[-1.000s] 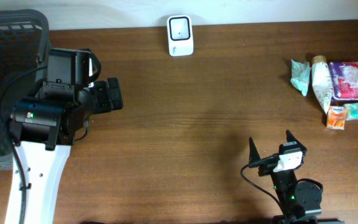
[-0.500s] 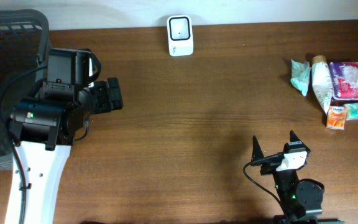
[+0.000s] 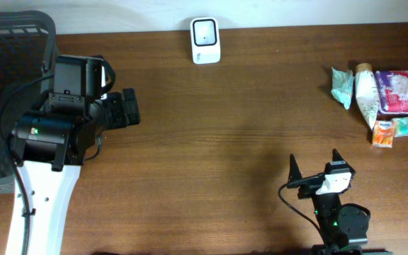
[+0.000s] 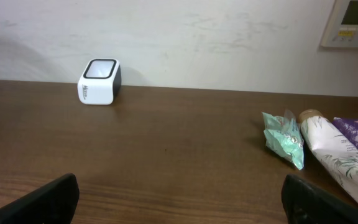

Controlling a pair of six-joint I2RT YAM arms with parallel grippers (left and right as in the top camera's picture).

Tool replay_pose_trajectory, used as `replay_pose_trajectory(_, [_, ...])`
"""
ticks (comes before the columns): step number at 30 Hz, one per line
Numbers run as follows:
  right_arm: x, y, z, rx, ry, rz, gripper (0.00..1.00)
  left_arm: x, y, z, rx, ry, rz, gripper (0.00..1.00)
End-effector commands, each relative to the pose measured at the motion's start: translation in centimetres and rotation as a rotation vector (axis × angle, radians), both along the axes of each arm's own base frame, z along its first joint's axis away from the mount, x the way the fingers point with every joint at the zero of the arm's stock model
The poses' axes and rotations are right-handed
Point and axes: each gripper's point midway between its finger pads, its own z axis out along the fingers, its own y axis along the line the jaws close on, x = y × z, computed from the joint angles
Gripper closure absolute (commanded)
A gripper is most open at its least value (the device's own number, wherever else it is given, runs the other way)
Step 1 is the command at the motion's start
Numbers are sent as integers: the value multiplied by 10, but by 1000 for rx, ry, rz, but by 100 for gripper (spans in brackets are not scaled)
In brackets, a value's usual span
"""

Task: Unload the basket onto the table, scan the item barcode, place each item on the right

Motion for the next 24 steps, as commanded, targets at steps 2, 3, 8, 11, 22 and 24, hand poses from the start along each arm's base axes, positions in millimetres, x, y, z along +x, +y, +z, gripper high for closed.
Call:
replay_pose_trajectory(2, [0, -5, -3, -8, 4, -23, 1, 1, 2, 4, -2, -11, 12, 1])
replay_pose_trajectory(3, [0, -5, -3, -8, 4, -23, 1, 1, 2, 4, -2, -11, 12, 1])
replay_pose_trajectory(8, [0, -7, -3, -7, 3, -30, 1, 1, 2, 4, -2, -11, 12, 1])
replay_pose_trajectory(11, [0, -6, -3, -7, 2, -27, 1, 1, 2, 4, -2, -11, 12, 1])
replay_pose_trajectory(22, [0, -8, -3, -11, 3, -38, 1, 1, 2, 4, -2, -11, 12, 1])
replay_pose_trajectory(24, [0, -8, -3, -12, 3, -39, 2, 1, 2, 4, -2, -11, 12, 1])
